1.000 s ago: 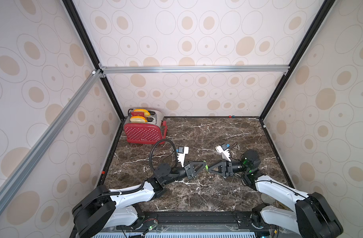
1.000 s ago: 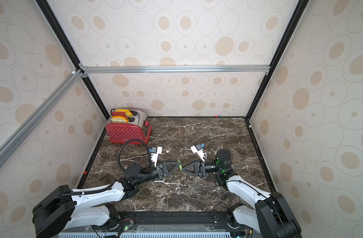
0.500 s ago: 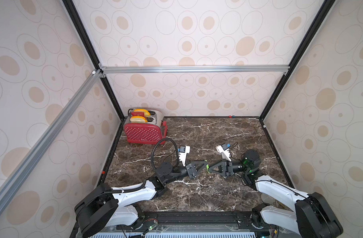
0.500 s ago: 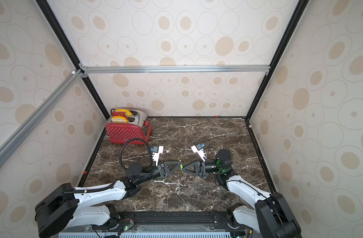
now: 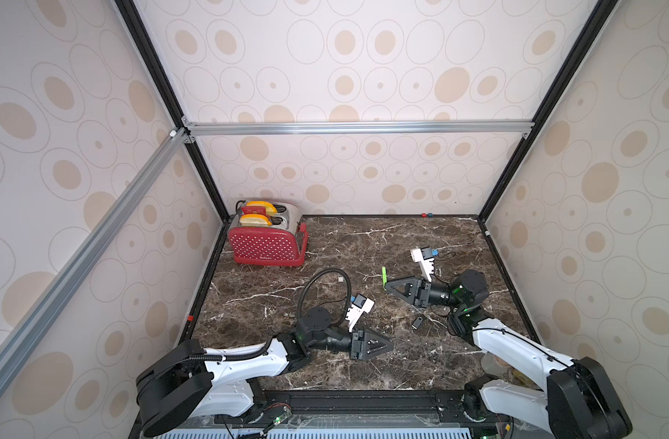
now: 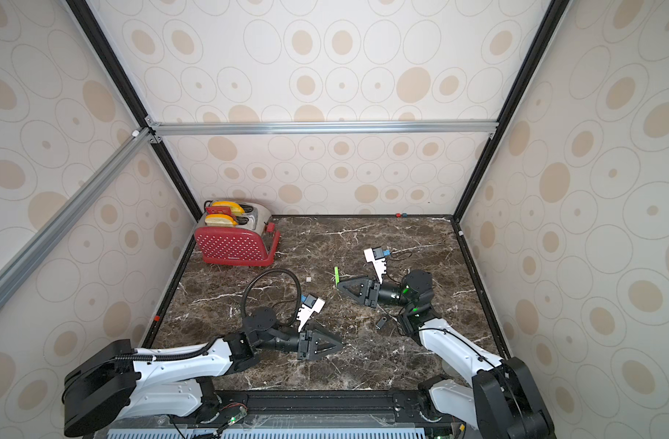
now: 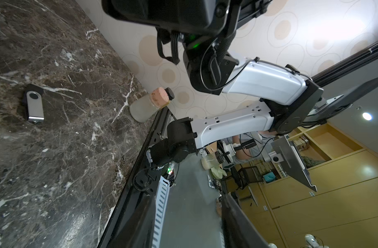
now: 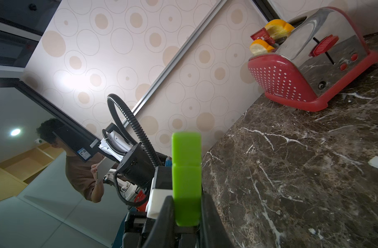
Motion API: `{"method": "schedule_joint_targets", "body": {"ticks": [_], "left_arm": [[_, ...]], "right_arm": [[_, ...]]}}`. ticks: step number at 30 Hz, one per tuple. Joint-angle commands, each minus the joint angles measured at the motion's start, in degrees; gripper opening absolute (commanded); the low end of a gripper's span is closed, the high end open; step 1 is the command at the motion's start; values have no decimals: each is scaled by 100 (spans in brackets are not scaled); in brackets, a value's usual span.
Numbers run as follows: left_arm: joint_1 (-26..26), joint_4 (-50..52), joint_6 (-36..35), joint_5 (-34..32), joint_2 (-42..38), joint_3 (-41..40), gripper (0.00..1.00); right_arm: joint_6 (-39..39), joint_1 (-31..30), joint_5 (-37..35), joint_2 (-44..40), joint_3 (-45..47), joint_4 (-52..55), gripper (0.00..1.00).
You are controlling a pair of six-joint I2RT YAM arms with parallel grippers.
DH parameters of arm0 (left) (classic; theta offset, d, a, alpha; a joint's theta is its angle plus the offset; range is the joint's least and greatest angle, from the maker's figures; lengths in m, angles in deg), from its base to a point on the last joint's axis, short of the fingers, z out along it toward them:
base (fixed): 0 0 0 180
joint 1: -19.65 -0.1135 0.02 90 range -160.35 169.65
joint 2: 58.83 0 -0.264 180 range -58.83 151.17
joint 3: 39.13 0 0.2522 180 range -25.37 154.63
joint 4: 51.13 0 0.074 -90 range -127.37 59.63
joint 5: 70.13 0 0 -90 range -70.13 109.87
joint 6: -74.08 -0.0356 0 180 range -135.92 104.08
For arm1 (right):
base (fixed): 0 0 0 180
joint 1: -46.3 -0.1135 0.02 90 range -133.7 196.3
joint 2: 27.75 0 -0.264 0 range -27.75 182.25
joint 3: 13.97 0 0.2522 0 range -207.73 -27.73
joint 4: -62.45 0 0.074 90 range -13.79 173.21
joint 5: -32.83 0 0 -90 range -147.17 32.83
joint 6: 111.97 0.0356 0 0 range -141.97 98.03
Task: Close the usb drive cover
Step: Close the cover of the USB drive.
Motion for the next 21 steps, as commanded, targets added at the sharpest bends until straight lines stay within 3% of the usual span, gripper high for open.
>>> {"method": "schedule_joint_targets", "body": {"ticks": [1, 6, 8, 11, 21], "left_arm": [[12, 451, -305, 185, -340, 148, 52], [-14, 2070, -1083, -224, -1248, 414, 56], [-39, 2768, -1368, -667, -1684, 454, 58], [-67, 3347, -1494, -1484, -2167, 356, 70], [-120, 4506, -1575, -3470, -2774, 310, 80]], "right_arm": [[-57, 4, -134, -92, -69, -127, 0], [-295, 20, -165, -247, -141, 315, 0], [-596, 14, -233, -386, -199, 802, 0], [-1111, 18, -414, -585, -280, 1564, 0], [-1933, 1, -941, -247, -332, 2739, 0]]}}
